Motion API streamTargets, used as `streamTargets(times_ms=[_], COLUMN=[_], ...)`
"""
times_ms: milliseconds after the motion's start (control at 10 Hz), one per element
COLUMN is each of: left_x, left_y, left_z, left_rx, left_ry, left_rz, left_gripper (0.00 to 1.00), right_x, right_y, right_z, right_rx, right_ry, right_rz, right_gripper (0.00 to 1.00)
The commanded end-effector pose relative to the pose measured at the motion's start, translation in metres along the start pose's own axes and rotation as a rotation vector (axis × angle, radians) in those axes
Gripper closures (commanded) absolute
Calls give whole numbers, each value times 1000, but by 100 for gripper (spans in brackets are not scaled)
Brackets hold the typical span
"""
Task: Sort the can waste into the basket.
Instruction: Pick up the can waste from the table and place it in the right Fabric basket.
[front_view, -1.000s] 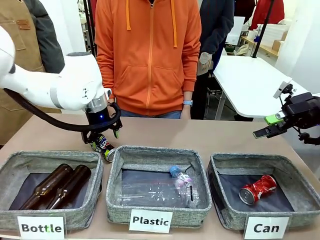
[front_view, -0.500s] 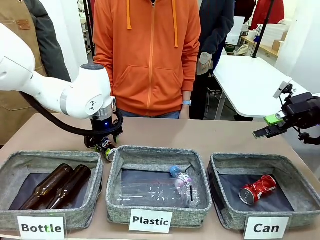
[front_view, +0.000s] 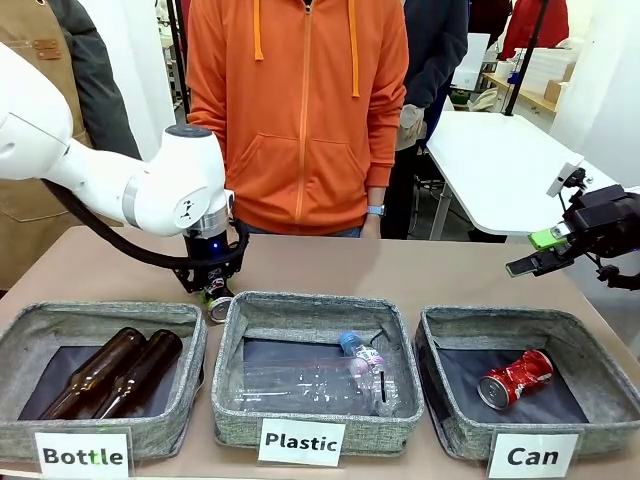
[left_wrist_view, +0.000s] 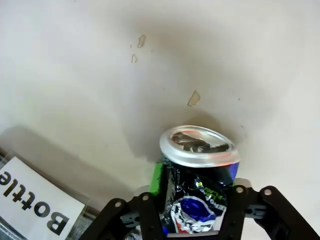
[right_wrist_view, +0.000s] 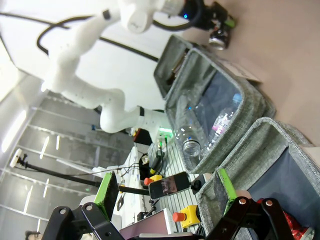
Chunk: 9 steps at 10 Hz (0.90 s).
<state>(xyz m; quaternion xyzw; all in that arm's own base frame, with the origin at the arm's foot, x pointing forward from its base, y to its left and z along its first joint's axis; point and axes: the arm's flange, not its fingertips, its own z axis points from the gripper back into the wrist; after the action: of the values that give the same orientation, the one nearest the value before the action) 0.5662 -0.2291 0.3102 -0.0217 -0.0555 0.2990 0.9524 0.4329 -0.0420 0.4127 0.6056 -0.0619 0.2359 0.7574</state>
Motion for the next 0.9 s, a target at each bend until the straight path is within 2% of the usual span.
streamTargets(times_ms=[0, 100, 200, 600, 800], left_x=[4, 6, 10, 20, 14], left_y=[7, 12, 17, 47, 90], left_z=[10, 14, 17, 54, 122], left_rx=[-2, -18, -35, -136, -244], left_ry=[-32, -29, -3, 43, 72], left_rz=[40, 43, 47, 11, -109], left_gripper=[86, 96, 100, 100, 100], right_x=[-2, -2, -2, -2, -2], right_y=[1, 1, 1, 1, 1], right_z=[-1, -1, -1, -1, -1], right_rx=[-15, -15, -15, -15, -15], right_ry=[-2, -2, -2, -2, -2], right_rz=[8, 8, 8, 8, 8], right_gripper=[1, 1, 1, 1, 1])
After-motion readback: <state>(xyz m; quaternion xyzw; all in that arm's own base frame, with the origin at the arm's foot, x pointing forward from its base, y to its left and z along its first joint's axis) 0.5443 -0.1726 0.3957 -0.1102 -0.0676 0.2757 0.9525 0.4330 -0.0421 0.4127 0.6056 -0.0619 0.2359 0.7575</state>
